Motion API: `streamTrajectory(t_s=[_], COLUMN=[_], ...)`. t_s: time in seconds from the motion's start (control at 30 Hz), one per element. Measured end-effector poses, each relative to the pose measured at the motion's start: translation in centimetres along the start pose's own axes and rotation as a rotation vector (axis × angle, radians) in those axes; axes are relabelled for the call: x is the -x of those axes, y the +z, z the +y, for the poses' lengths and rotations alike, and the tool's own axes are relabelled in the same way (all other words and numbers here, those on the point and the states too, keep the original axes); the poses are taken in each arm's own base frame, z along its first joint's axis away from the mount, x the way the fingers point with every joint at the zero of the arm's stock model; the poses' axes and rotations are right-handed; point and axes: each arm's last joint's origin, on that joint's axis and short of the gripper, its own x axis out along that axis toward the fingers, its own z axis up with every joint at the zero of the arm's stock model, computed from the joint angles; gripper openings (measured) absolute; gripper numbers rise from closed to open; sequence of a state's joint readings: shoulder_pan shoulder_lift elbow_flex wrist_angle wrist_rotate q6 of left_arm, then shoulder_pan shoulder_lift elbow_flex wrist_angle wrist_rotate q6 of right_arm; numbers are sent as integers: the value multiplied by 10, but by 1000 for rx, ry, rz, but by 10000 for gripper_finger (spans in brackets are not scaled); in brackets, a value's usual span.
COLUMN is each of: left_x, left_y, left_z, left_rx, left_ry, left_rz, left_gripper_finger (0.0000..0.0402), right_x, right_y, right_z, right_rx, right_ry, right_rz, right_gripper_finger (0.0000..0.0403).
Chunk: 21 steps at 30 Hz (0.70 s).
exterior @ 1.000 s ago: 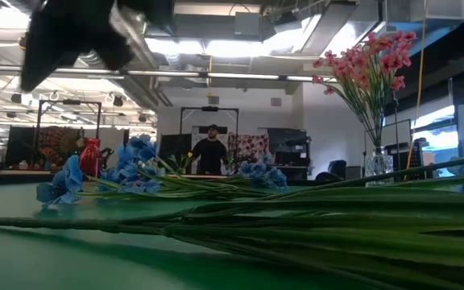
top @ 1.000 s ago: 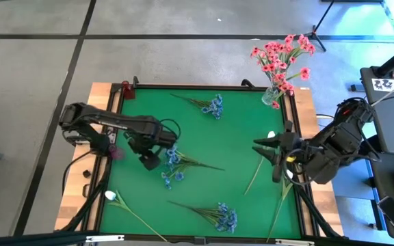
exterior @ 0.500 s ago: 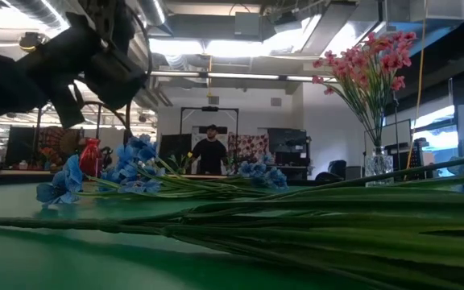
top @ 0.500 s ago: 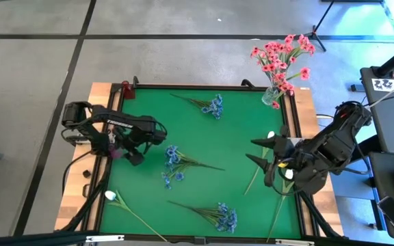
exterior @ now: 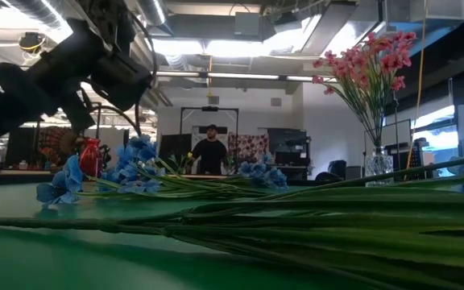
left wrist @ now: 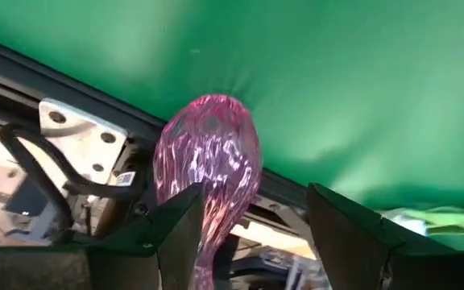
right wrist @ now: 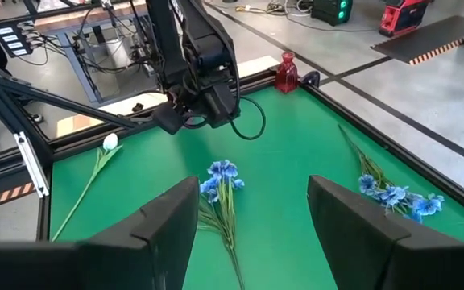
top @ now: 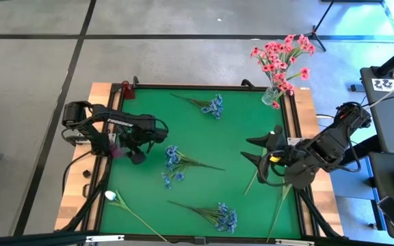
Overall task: Sort flowers into vase by color
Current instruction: Adjust the purple vase
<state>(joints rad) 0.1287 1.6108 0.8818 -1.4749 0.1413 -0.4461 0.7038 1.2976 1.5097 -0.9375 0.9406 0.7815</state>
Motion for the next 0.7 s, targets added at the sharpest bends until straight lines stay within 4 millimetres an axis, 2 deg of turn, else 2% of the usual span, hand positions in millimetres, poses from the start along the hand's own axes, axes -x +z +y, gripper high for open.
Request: streamTrajectory(t_s=[0.4, 0.53, 0.7], left_x=[3, -4, -21], left_y=[0, -2, -6], left_z=[23, 22, 24], left_rx=[-71, -104, -119], left_ry=[43, -15, 14], left_rz=[80, 126, 199], left_gripper_finger=[216, 216, 216], right_x=[-5, -5, -5], right_y=[2, 1, 1], right_z=[-1, 2, 2], right_rx=[-19, -37, -73], right_ry=[-24, -10, 2], right_rz=[-11, -7, 5], right_gripper_finger=[234, 234, 234])
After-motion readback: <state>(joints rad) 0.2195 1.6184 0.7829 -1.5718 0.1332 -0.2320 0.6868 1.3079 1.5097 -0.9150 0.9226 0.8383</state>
